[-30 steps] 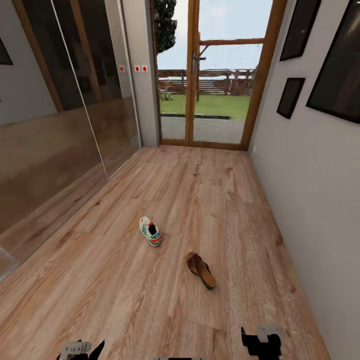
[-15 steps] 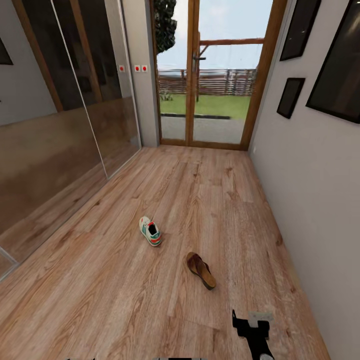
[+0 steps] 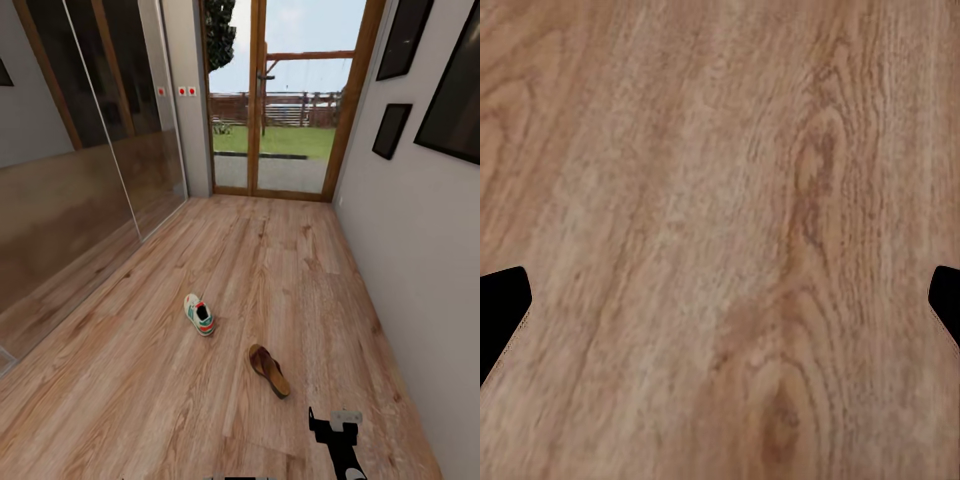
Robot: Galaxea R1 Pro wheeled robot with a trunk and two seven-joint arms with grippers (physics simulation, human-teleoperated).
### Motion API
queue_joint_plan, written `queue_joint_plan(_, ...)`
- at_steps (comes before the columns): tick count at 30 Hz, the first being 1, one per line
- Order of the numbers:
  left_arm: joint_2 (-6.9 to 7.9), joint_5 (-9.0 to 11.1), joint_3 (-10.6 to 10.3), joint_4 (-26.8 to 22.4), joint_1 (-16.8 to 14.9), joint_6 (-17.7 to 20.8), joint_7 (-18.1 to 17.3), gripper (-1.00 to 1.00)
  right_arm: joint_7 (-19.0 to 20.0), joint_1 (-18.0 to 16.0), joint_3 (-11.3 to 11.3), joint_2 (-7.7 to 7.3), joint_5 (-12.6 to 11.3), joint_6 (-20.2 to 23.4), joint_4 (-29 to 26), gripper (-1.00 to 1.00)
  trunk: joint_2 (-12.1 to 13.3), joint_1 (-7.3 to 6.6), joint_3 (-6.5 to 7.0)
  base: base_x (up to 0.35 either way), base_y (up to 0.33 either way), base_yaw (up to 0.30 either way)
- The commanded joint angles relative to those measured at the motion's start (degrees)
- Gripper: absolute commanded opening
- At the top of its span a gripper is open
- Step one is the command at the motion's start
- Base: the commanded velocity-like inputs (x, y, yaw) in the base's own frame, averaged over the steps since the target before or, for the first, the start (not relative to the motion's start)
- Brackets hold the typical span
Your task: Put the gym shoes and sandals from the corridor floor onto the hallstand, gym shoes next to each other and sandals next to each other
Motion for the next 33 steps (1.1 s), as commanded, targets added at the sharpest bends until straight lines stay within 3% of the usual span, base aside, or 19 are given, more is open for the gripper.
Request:
queue_joint_plan(1,-0.02,-0.6,0.5,0.0,-0.1,-0.3,-0.2,1.0,-0.2,0.0,-0.4,0.03,0.6,-0.1,0.0,1.0,0.0,0.02,-0.05,0.3,0.0,0.0)
queue_joint_plan(18,0.49,-0.7,0.5,0.0,-0.1,-0.2,-0.2,1.0,-0.3,0.0,-0.5,0.01,0.6,-0.1,0.0,1.0,0.0,0.02,-0.05,0.324,0.0,0.0)
queue_joint_plan(24,0.52,-0.7,0.4,-0.2,-0.1,-0.3,-0.2,1.0,-0.4,0.0,-0.5,0.03,0.6,-0.1,0.0,1.0,0.0,0.02,-0.05,0.132,0.0,0.045)
queue_joint_plan(27,0.53,-0.9,0.2,-2.6,-0.4,0.1,-0.1,1.0,-0.4,0.0,-0.4,0.03,0.6,-0.1,0.0,1.0,0.0,0.02,-0.05,0.026,0.0,0.15)
queue_joint_plan(31,0.42,-1.1,-0.1,-5.1,-1.8,1.3,0.0,1.0,-0.3,0.0,-0.3,0.03,0.7,-0.1,0.0,1.0,0.0,0.02,-0.05,0.009,0.0,0.056)
queue_joint_plan(33,0.26,-1.4,-0.3,-6.2,-4.5,3.4,0.0,1.0,-0.3,0.0,0.1,0.02,1.1,-0.1,0.0,1.0,0.0,0.02,-0.05,0.004,0.0,0.025)
